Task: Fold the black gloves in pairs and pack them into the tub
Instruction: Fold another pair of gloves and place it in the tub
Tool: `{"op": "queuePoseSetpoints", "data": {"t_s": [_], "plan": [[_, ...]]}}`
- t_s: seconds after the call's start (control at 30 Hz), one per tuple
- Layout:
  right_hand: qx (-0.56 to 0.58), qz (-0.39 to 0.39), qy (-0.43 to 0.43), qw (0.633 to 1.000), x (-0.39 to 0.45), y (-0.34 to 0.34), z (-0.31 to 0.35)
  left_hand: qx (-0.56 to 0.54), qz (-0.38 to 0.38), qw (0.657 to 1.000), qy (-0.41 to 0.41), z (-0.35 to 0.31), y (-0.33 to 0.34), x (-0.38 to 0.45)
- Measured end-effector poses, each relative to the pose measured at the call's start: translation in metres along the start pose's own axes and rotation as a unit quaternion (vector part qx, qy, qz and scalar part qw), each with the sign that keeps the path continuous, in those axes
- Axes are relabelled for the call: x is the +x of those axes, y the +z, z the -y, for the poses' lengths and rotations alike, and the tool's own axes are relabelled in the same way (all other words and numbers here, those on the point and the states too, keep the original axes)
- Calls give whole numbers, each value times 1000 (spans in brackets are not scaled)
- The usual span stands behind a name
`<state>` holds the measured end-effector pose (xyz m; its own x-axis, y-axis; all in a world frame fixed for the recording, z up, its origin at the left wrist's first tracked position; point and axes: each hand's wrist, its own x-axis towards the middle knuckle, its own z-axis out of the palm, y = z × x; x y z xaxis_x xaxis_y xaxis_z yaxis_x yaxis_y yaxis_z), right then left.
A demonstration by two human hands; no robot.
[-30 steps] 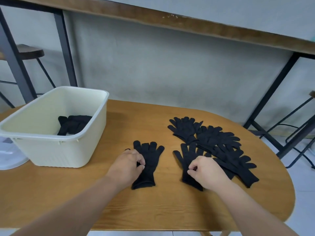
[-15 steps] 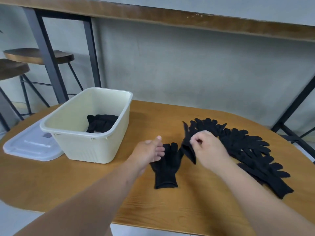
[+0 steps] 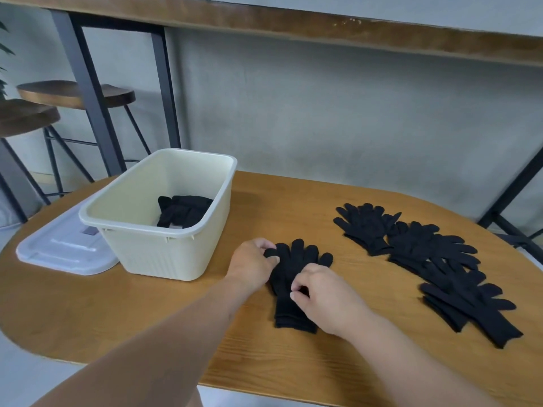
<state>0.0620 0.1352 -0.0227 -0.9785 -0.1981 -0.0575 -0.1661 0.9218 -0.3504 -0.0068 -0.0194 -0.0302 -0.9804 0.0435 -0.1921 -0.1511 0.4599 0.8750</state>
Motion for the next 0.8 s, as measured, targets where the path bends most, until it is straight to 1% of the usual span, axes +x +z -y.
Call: {"op": "queuePoseSetpoints", "data": {"t_s": [0.07, 0.1, 0.17, 0.2, 0.3, 0.43, 0.5, 0.6, 0.7, 0.77, 0.8], "plan": [[-4, -26, 15, 1000, -2, -2, -5, -12, 5, 1000, 15, -2, 3, 0], [-6, -49, 36, 998, -3, -2, -7, -10, 6, 1000, 17, -1, 4, 0], [1, -86, 107, 991, -3, -2, -10, 19, 3, 1000, 16, 2, 7, 1], [10, -88, 145, 986, -2, -1, -12, 43, 0, 999, 16, 4, 8, 1], [48, -59, 233, 970, 4, -2, -17, 97, -3, 995, 16, 5, 7, -1], [122, -46, 306, 943, 16, -8, -22, 101, 4, 995, 6, 7, 4, 4], [176, -48, 319, 930, 22, -9, -24, 84, 8, 996, -7, 8, 4, 6], [254, -81, 316, 910, 27, -7, -26, 67, -2, 998, -16, 4, 2, 12], [252, -131, 281, 917, 28, -5, -28, 82, -14, 996, -10, 0, 0, 19], [230, -140, 262, 927, 27, -4, -30, 105, -18, 994, -4, -1, -3, 18], [220, -133, 259, 931, 27, -4, -32, 115, -18, 993, 1, -1, -4, 16]]}}
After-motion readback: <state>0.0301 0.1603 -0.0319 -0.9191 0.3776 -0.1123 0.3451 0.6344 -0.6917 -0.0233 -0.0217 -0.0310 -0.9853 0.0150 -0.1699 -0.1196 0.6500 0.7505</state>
